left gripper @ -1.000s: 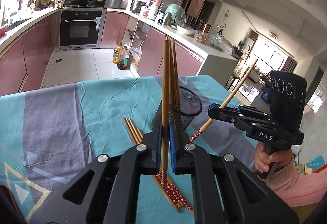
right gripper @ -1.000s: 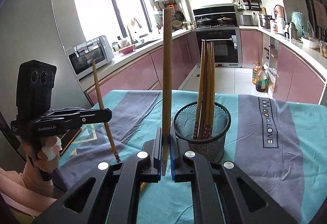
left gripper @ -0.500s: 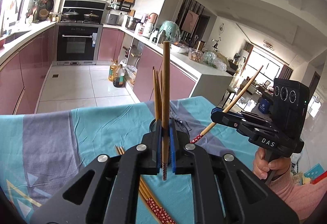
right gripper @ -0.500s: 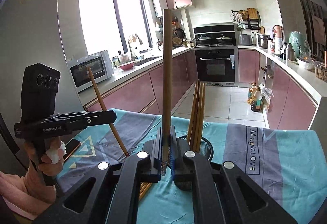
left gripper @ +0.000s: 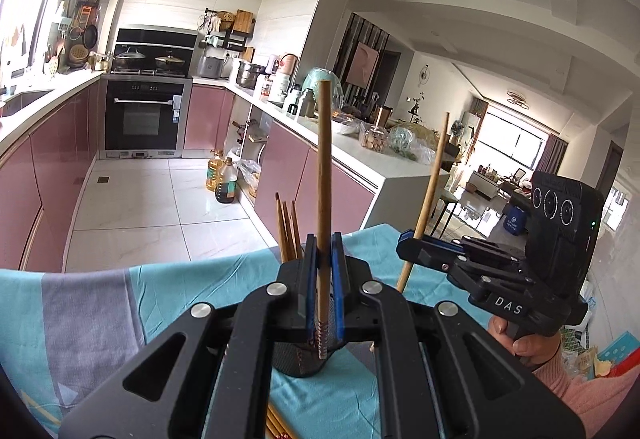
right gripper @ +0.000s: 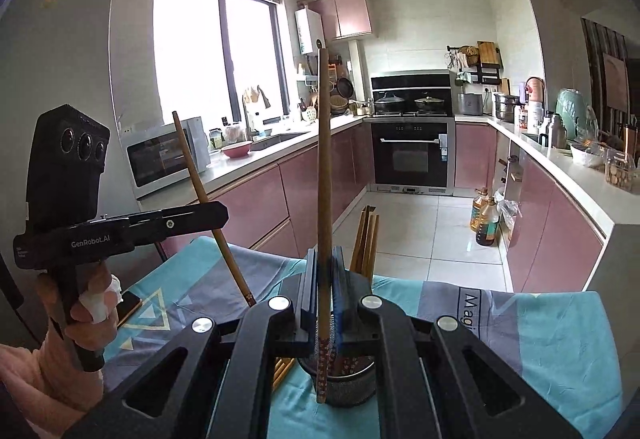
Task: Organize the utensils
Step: 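Lower the chopstick into the cup with the right tool while the left tool lowers its own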
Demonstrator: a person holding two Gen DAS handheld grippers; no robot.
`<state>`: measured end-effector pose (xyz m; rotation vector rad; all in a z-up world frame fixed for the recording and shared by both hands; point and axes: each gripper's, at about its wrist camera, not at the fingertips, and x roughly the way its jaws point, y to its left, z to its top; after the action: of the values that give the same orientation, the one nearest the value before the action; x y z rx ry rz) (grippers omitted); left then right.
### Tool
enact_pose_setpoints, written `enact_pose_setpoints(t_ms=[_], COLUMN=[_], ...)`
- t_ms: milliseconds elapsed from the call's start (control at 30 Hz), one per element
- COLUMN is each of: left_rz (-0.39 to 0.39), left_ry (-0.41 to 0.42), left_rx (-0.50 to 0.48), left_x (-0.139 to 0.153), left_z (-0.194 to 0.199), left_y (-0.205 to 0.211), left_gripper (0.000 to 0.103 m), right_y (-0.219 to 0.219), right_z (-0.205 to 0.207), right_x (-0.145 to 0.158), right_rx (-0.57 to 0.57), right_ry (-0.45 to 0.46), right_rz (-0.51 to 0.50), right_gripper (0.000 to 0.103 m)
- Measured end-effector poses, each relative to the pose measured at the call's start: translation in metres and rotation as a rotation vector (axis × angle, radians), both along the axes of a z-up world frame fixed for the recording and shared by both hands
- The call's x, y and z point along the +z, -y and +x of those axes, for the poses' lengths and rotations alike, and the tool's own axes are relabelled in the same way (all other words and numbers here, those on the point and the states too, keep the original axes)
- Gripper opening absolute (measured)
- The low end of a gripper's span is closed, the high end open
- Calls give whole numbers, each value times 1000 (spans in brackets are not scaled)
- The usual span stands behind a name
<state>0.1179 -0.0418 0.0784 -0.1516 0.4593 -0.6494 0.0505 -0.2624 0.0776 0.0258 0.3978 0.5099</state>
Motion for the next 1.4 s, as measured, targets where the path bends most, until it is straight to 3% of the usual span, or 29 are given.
enact_pose_setpoints(t_ms=[200,367,900,1133,1400], left_rz=[25,52,247,276,285], left_ry=[12,-32,-138,-201,-214], left_rx=[21,22,-39,-54,-34], left_x=[4,-2,-43,-58,-66], left_z=[7,21,43,63,79], left_y=[10,20,46,52,57], left_gripper=[7,7,7,7,8], right_y=[2,2,-9,-14,-13], right_z=[12,21,48,56,69], right_x=[-1,-9,-46,-60,-73], right_rx=[-8,-28,-6,-5,-29], right_ry=[7,-4,-196,-264,-308], right_rz=[10,9,-73,-105,-93], right_gripper=[6,6,6,6,6])
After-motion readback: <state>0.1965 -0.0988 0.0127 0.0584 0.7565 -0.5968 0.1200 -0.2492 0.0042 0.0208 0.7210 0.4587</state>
